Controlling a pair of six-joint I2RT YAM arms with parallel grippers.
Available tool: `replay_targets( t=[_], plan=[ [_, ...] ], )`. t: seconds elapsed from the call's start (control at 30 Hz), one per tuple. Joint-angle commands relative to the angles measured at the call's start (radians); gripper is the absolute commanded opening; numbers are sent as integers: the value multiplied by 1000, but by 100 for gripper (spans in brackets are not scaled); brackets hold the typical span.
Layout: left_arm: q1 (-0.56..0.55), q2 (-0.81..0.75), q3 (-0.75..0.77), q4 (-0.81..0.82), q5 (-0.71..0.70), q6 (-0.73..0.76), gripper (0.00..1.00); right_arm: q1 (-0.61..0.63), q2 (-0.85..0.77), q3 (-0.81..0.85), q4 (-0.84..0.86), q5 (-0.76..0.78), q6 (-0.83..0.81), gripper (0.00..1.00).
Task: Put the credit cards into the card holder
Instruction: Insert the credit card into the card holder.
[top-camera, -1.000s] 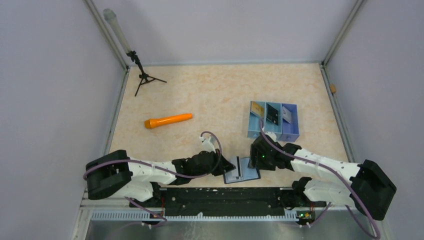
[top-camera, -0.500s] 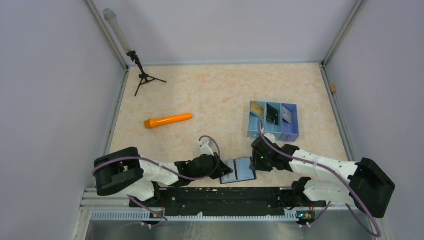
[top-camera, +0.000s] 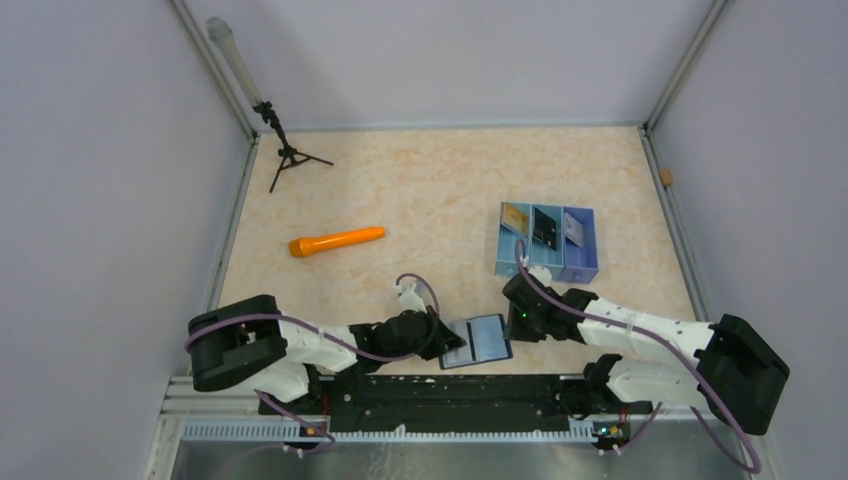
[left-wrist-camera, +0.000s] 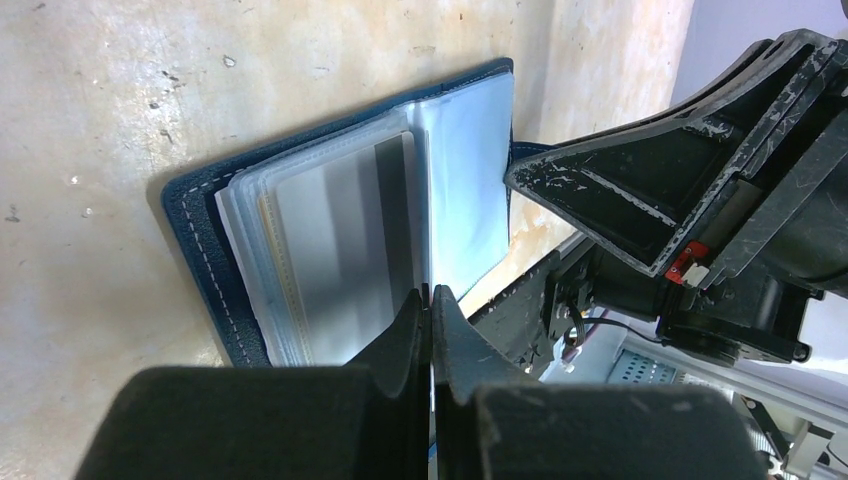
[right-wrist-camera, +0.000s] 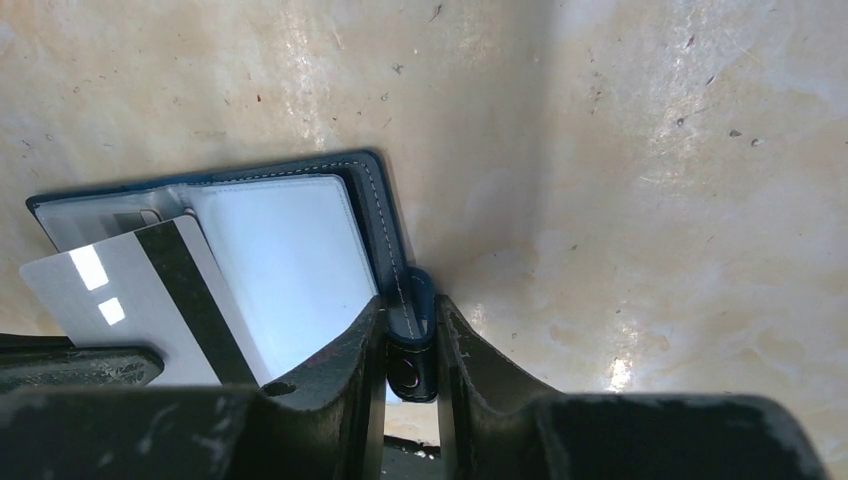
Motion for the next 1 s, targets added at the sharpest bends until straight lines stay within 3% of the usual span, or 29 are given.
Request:
replay_targets(
  t=[0.0, 0.6, 0.97],
  plan=[
    [-9, -10, -9, 32, -22, -19, 0, 15, 24, -8, -5, 15, 3, 19],
    [-13, -12, -47, 169, -8, -19, 0, 24, 58, 13, -4, 23, -5, 12],
    [-14, -14, -42, 100, -20, -58, 0, 26, 56, 18, -22, 37, -5, 9]
  ],
)
